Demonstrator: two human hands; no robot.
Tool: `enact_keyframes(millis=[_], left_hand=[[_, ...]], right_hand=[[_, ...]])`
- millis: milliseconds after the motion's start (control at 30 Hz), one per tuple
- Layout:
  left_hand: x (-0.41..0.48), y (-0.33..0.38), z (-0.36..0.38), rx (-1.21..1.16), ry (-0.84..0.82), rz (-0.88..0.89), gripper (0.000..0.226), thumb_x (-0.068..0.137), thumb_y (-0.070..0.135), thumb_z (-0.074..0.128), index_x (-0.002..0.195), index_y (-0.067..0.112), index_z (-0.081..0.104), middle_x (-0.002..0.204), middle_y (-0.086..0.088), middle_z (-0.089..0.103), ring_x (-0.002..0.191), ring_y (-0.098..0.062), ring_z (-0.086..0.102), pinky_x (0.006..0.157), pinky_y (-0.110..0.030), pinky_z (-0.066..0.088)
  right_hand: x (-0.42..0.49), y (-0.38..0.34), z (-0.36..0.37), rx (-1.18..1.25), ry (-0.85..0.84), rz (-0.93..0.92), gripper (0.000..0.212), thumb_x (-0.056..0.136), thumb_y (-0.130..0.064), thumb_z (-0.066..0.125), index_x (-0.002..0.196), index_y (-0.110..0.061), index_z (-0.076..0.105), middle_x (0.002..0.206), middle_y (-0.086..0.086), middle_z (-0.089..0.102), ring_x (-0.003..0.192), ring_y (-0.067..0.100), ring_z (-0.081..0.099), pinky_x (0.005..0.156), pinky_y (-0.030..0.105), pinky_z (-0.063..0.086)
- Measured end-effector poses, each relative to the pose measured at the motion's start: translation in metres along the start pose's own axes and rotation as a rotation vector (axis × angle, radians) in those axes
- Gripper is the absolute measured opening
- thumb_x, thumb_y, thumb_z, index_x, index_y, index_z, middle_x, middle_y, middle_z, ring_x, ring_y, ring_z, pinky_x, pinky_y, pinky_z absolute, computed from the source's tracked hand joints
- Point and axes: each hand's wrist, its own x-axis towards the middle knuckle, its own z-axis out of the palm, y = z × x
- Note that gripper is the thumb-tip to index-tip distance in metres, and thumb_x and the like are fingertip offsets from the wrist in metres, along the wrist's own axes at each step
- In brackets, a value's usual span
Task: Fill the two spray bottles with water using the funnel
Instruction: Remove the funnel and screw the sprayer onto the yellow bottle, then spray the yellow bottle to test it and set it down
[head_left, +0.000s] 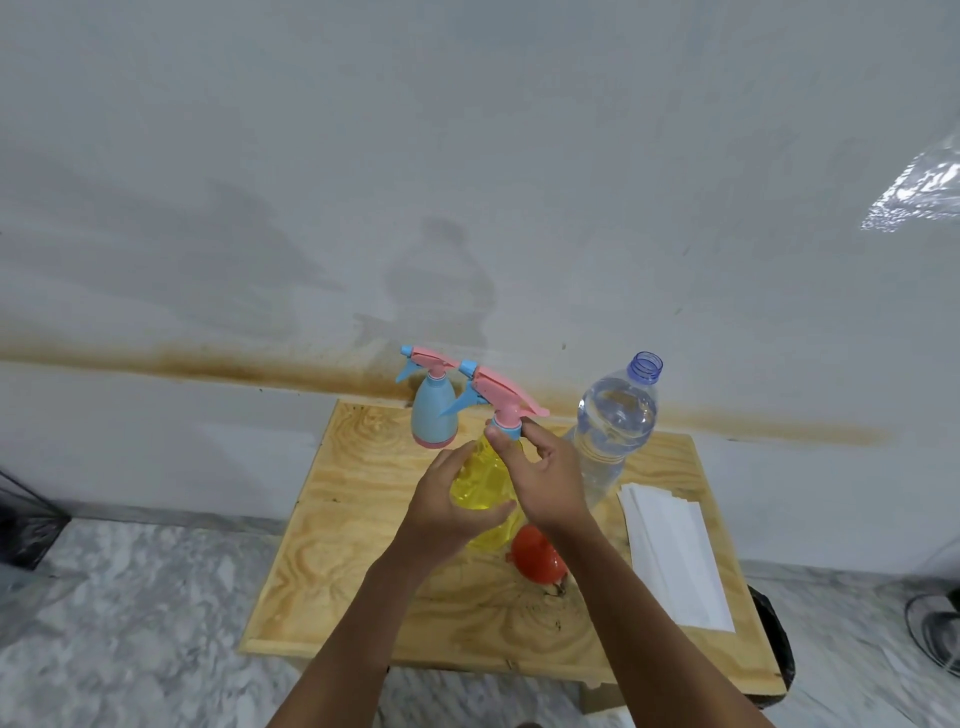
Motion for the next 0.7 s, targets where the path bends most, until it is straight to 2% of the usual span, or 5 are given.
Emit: enact_keyframes(millis=[233,333,433,567,700], left_hand=[[-0.005,0.012,0.003,-0.055,-0.086,-0.035,0.066,0.068,0.033,0.089,0.124,0.047,0.058,0.124,0.007,0.063,0.114,-0.002,0.059,0.093,-0.023,0.052],[-0.009,0.022,0.004,-0.12,-0.194,-0.086,0.063,0.067,0.025,0.092,0.122,0.037,0.065,0.117,0.001,0.07,0.11,-0.013,0.066,0.091,-0.034,0.058],[-0.014,0.036,0.006,-0.151,-0.331,-0.135,0.058,0.071,0.005,0.089,0.121,0.022,0.067,0.112,-0.001,0.075,0.105,-0.012,0.07,0.083,-0.024,0.057],[-0.02,0.043,0.011,-0.176,-0.342,-0.173,0.052,0.071,0.0,0.088,0.115,0.022,0.069,0.102,0.006,0.076,0.099,-0.006,0.071,0.079,-0.018,0.053],[-0.026,0.038,0.012,-0.217,-0.309,-0.234,0.066,0.07,0.002,0.088,0.123,0.03,0.062,0.107,0.009,0.075,0.106,-0.003,0.069,0.081,-0.016,0.052]], right_hand=[[0.007,0.008,-0.02,-0.032,-0.007,0.081,0.02,0.084,-0.036,0.077,0.1,-0.025,0.077,0.093,-0.013,0.077,0.09,0.001,0.069,0.079,0.023,0.053],[0.012,0.004,-0.034,0.032,-0.161,0.091,0.04,0.083,-0.036,0.077,0.118,-0.02,0.067,0.1,-0.01,0.073,0.093,0.004,0.068,0.081,0.021,0.052],[0.017,0.002,-0.049,0.082,-0.309,0.19,0.063,0.069,-0.05,0.075,0.12,-0.013,0.064,0.092,-0.005,0.068,0.086,0.008,0.064,0.081,0.025,0.053],[0.021,0.004,-0.055,0.125,-0.379,0.344,0.036,0.074,-0.036,0.068,0.099,-0.012,0.077,0.106,0.003,0.074,0.096,0.02,0.07,0.098,0.052,0.053],[0.013,0.0,-0.054,0.14,-0.344,0.311,0.033,0.083,-0.022,0.055,0.108,-0.012,0.074,0.096,0.016,0.076,0.094,0.033,0.07,0.097,0.052,0.053]])
